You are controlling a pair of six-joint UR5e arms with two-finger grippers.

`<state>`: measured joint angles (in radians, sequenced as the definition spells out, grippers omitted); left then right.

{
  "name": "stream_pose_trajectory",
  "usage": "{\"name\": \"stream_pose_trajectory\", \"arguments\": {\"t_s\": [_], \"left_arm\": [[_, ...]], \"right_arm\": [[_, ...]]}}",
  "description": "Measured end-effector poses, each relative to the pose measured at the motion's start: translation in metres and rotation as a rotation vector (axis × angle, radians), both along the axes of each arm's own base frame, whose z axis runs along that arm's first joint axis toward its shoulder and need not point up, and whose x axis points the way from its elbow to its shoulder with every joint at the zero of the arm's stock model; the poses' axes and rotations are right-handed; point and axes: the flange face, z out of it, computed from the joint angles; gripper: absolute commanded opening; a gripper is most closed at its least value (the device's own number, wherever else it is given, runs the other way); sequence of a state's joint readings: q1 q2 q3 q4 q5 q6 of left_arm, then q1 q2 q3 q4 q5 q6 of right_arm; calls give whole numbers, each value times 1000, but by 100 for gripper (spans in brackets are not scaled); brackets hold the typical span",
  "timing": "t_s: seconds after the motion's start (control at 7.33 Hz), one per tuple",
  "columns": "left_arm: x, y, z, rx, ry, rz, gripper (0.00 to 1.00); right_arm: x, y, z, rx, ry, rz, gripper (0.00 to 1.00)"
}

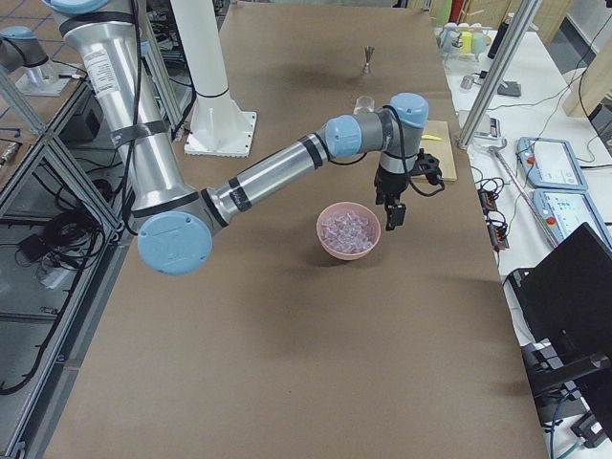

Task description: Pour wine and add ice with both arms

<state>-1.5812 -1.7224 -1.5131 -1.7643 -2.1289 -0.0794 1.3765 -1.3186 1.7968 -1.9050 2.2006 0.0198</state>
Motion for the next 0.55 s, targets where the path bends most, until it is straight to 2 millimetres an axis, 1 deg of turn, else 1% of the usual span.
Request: {"name": "stream_pose_trajectory", "arguments": {"t_s": [0.14,0.41,0.55], "left_arm": [[-3,4,-1,-23,45,4,98],[-4,9,4,-49,76,7,98],[-3,10,8,-60,81,7,98]], "right_arm": [[23,6,31,-19,7,-17,100],[63,15,88,-69,-19,25,100],[77,25,117,-83,-44,51,100]]}}
